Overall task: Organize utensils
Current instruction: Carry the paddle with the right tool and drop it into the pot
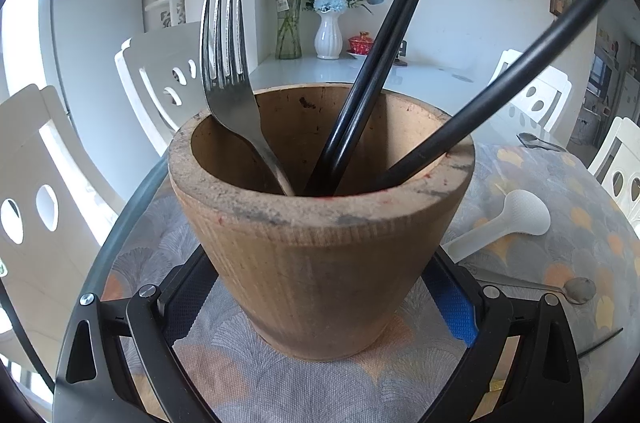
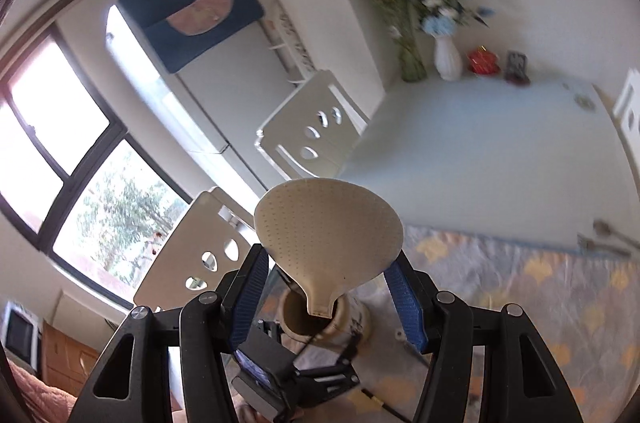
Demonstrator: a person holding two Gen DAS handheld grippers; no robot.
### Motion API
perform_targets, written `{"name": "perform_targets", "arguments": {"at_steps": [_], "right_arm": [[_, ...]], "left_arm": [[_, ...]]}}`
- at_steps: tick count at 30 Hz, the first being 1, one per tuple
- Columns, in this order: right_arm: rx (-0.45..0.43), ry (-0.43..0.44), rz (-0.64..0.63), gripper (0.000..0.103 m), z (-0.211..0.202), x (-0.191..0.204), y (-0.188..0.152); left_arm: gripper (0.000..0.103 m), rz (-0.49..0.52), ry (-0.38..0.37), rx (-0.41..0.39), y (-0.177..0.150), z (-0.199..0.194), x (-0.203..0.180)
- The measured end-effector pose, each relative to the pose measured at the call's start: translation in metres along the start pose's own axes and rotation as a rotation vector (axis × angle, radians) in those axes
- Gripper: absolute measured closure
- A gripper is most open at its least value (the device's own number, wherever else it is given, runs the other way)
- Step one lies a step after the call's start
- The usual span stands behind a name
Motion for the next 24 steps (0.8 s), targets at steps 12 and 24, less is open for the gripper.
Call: {"name": "perform_targets", "arguments": {"at_steps": [12,24], "right_arm": [[0.054,0.006,-0.13,0.045,0.045,0.045,-0.012],[0.137,-0.008,-0.177,0.031,0.071,0.052,-0.026]], "left_arm": [[0.006,-0.007,-0.002,-0.004,0.0,-0.001,0.002],[0.006,-0.014,-0.008,0.003,0.0,0.0,0.007]]}}
Point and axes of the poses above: each gripper's, at about its wrist camera, not at the fingertips, and z roughly the way its jaws point, x to its left, y to its top, the point moved 8 cm from there along z, roughly the way its jaws point, and after that the axes turned 6 degrees about -y, right-handed, at the moved point
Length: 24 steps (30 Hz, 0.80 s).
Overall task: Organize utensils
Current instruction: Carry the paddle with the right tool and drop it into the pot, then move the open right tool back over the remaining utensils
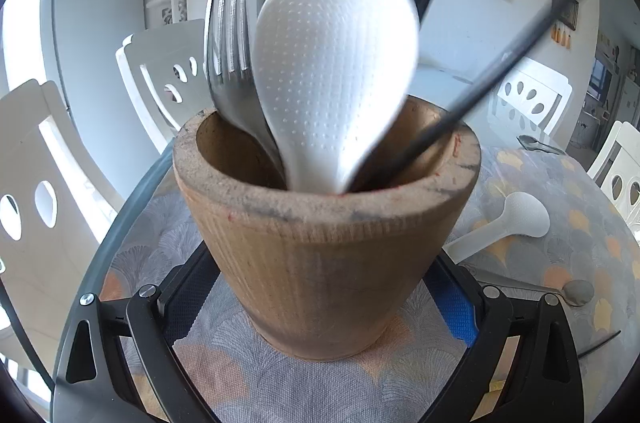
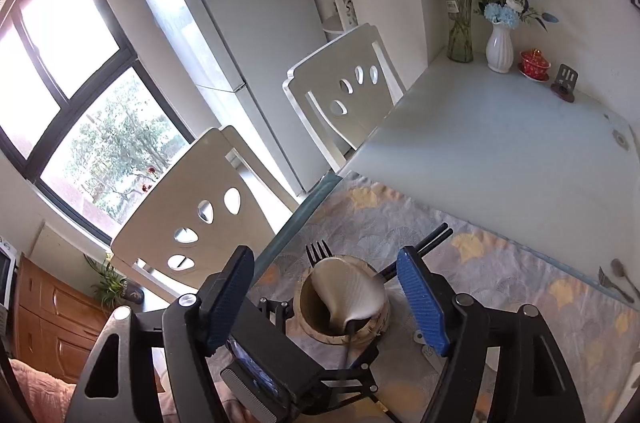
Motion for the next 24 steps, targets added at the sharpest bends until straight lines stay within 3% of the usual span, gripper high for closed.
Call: {"name": "perform_targets", "arguments": {"at_steps": [8,14,20,24], "right_arm": [[0.012,0.02,0.107,0.03,-0.01,-0.024,-0.008],[0.017,-0.008,0.255,0.03,-0.02,-0.064,-0.024],[0.069,0.07,0.591,0.03,-0.027,-0.125,-0.062],[0.194,0.073,0.876,0.03,-0.015,-0.166,-0.13]], "left_arm": [[0.006,0.002,0.002,0.001,0.001,0.001,0.001],[0.006,0.003,0.004,0.003,0.001,0.002,0.001],[0.006,0.003,0.004,0.004,0.002,0.002,0.001],[0.006,0.006,0.008,0.012,0.002,0.004,0.0]]}}
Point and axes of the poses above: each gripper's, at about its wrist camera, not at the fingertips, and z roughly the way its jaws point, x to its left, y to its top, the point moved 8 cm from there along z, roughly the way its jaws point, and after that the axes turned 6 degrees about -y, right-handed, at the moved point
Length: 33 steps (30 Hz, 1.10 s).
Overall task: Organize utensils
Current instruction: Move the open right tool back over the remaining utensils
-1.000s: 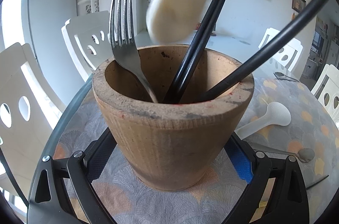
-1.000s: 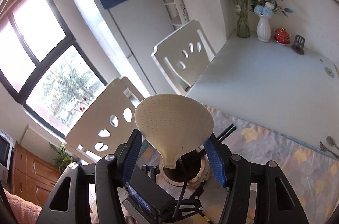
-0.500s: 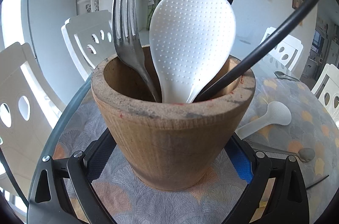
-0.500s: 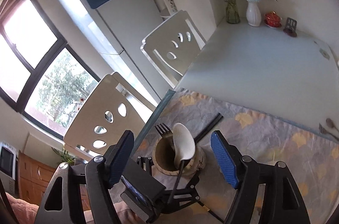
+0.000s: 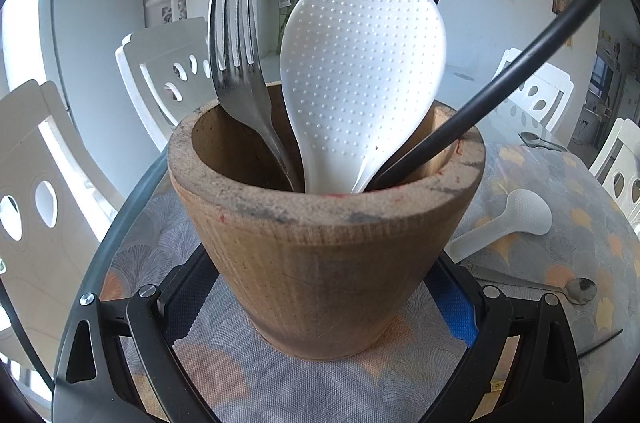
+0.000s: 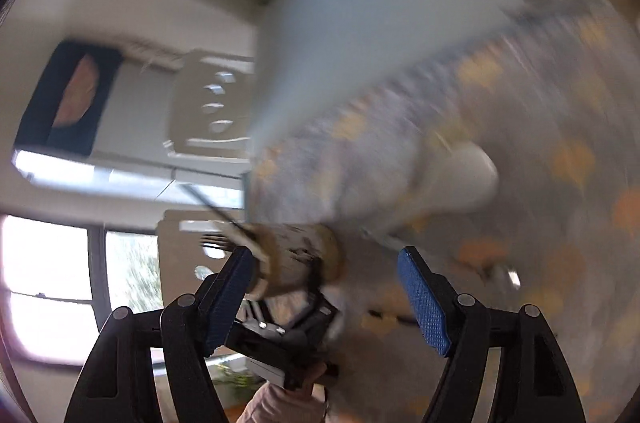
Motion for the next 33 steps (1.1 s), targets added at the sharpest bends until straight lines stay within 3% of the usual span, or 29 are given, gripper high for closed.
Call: {"name": "perform_targets", "arguments": {"at_steps": [6,9,14,17,20,22,24,27,30,33], "right_arm": [[0.248,-0.203,0.318,0.03,0.047,-0.114,-0.068],[0.302,-0.264,0.455,0.03,0.062,-0.151,-0.093],[0.307,-0.361,0.491,0.026,0.081,-0.169,-0.094],[0.291,-0.472,0.357,0.025,0.088,-0.157,-0.081],[0.286,-0.635,0.1,0.024,0.102,-0.134,-0.073],[0.236,-0.711,-0.089,0.029,0.109,-0.115,-0.069],[0.179,-0.706,-0.234,0.052,0.112,-0.095,-0.064],[0.136,-0.684,-0.409,0.072,0.117,-0.072,-0.061],[0.103,-0.641,-0.503,0.081,0.119,-0.06,-0.059],[0.096,-0.567,-0.464,0.087,0.114,-0.063,-0.054]], "left_arm": [[0.006,0.002,0.002,0.001,0.0,0.001,0.0],[0.006,0.003,0.004,0.0,-0.001,0.001,0.0],[0.006,0.003,0.003,0.001,-0.001,0.001,-0.001],[0.006,0.001,0.002,0.01,-0.002,0.002,0.0],[0.006,-0.001,-0.001,0.011,-0.003,0.001,0.002],[0.006,-0.003,-0.003,0.012,-0.003,0.002,0.002],[0.006,-0.003,-0.004,0.012,-0.003,0.002,0.002],[0.006,-0.003,-0.003,0.014,-0.004,0.002,0.002],[0.006,-0.005,-0.004,0.015,-0.004,0.002,0.002],[0.006,-0.004,-0.003,0.014,-0.004,0.002,0.002]]}}
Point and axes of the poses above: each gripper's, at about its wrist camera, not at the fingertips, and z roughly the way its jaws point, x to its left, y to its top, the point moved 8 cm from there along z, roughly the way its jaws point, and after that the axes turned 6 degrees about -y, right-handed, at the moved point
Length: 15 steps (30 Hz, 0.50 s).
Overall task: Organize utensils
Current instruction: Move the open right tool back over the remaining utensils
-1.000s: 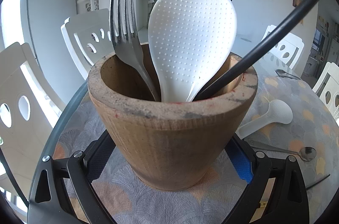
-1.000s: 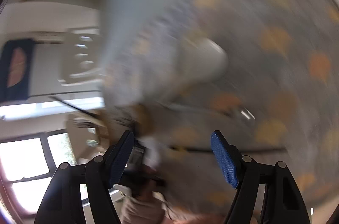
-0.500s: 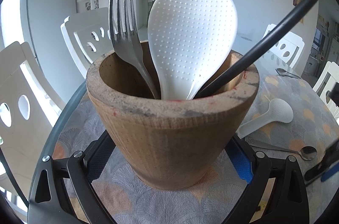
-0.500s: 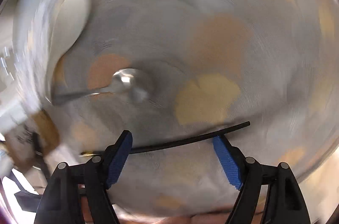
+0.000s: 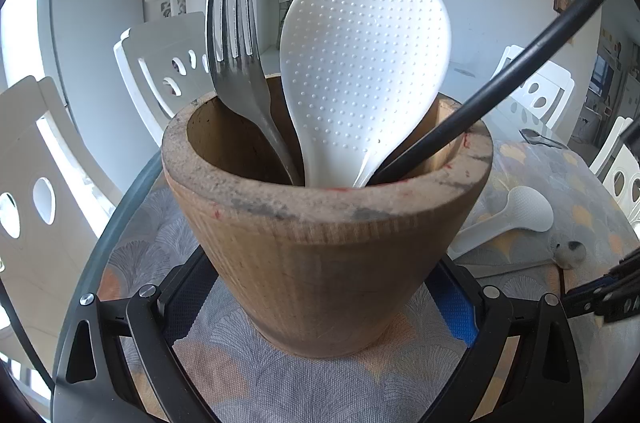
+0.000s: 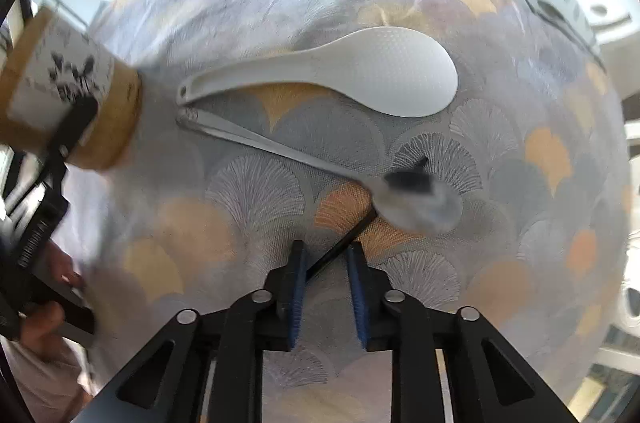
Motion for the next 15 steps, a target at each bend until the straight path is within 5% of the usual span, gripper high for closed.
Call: {"name": "perform_targets", "arguments": {"at_steps": [5,7,9,15], "right_arm": [[0.148,0.191,0.386,0.086,0.004,-0.033,-0.014],[0.197,0.232,0.454,0.077,0.006,-0.035,-0.019],[0.204,0.251,0.44,0.057,0.004,-0.027,-0.018],[0.091,-0.091,0.044,0.075,0.006,0.011,-0.025]], "left_arm": [[0.006,0.003,0.004,-0.001,0.0,0.0,-0.001],[0.006,0.003,0.003,0.0,0.0,0.0,-0.001],[0.006,0.004,0.004,0.0,0.0,0.0,-0.001],[0.006,0.003,0.004,-0.001,-0.001,0.0,-0.003]]}}
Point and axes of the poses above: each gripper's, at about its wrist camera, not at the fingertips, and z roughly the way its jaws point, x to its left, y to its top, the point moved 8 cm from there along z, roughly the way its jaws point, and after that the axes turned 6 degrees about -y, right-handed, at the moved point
